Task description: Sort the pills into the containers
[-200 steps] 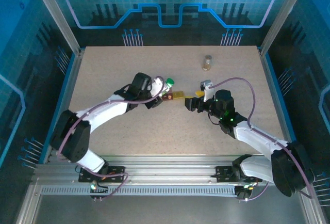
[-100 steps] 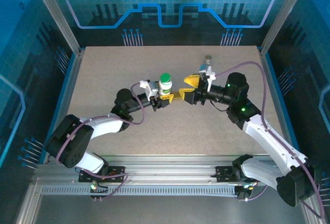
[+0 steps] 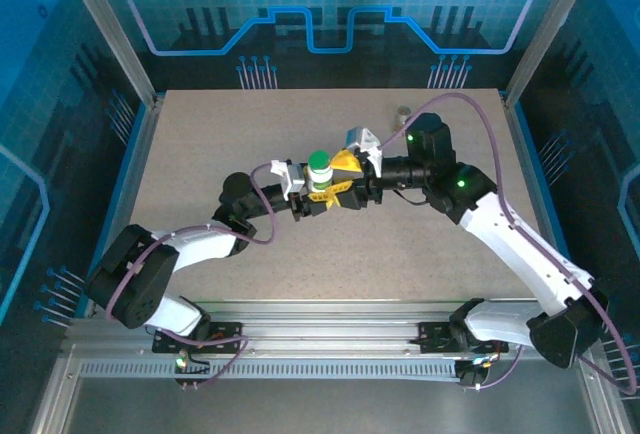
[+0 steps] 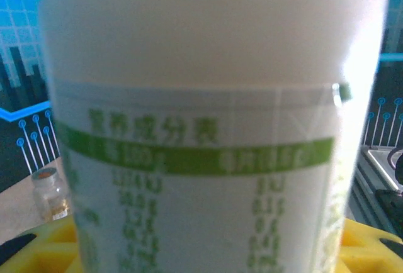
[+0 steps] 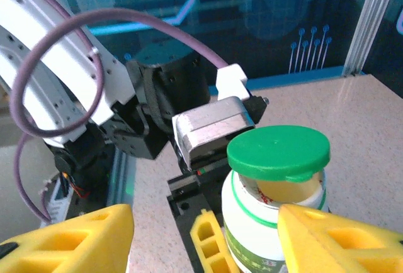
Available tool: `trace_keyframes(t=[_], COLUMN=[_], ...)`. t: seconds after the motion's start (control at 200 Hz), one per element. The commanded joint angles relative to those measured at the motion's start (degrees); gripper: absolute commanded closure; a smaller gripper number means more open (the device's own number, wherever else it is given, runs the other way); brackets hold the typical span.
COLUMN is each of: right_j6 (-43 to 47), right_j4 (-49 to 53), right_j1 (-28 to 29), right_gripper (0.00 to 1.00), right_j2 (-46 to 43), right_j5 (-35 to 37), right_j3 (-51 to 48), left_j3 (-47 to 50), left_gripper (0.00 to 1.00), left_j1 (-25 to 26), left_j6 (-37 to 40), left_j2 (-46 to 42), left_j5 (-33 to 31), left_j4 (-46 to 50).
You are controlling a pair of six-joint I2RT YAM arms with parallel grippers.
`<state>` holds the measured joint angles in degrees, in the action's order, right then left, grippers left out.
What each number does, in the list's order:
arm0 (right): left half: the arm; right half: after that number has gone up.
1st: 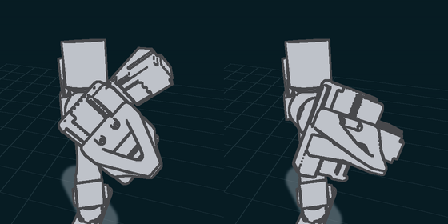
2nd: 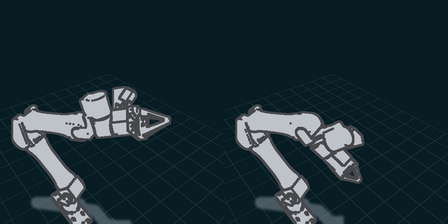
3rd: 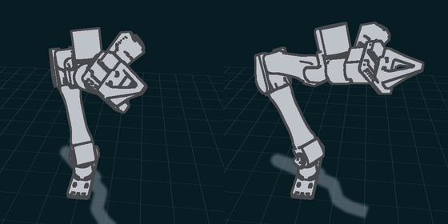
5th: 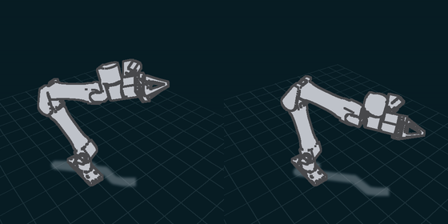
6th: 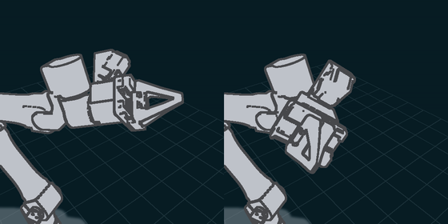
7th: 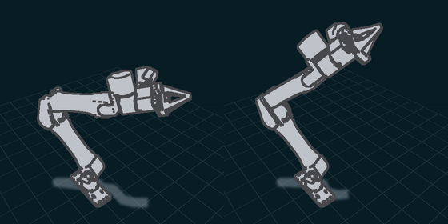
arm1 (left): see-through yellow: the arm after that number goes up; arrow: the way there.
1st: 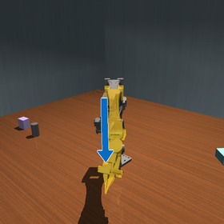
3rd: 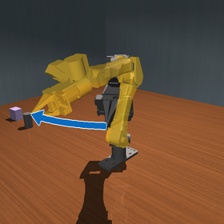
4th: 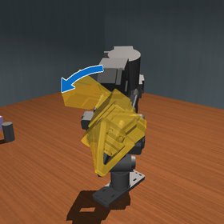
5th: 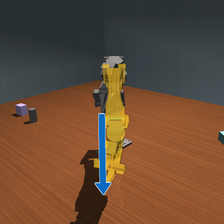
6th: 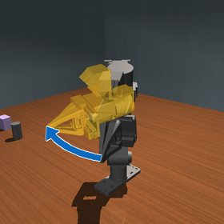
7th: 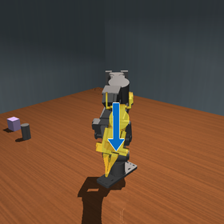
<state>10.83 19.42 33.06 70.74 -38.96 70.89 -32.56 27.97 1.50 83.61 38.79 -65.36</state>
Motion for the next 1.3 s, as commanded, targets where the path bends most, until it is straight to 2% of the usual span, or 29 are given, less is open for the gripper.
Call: trace_keyframes(t=[0.0,0.565,0.64,0.765,0.845,1.026,1.116,1.226,1.291], right_j6=[4.87,10.03,10.66,12.94,14.07,14.04,14.46,14.84,15.0], right_j4=[6.39,9.9,9.54,11.46,11.61,10.94,10.84,10.39,10.11], right_j1=[1.78,1.93,1.88,2.16,2.97,3.33,3.41,3.5,3.45], right_gripper=[0.36,0.22,0.22,0.22,0.23,0.3,0.39,0.56,0.62], right_j2=[2.91,3.92,4.25,5.65,6.36,8.07,8.45,8.28,7.99], right_j5=[3.3,12.04,10.17,2.24,1.07,0.92,-0.11,-0.07,0.24], right_j3=[2.91,3.59,3.43,4.73,5.24,6.53,6.46,5.68,5.25], left_j3=[0.43,1.79,1.63,1.05,0.66,-0.22,-0.19,-0.07,-0.05], left_gripper=[0.92,0.93,0.93,0.93,0.93,0.93,0.93,0.92,0.9], left_j1=[0.77,1.22,1.47,1.9,2.44,3.93,4.02,4.1,4.1], left_j6=[3.13,5.94,5.8,6.99,8.55,11.72,12.01,12.02,11.84], left_j2=[-2.56,-4.93,-4.87,-5.16,-5.54,-6.84,-7.23,-7.67,-7.89], left_j5=[2.8,2.75,3.08,3.23,3.0,2.33,2.09,1.66,1.26], left_j4=[1.23,3.12,3.42,5.76,8.09,12.94,13.33,13.35,13.33])
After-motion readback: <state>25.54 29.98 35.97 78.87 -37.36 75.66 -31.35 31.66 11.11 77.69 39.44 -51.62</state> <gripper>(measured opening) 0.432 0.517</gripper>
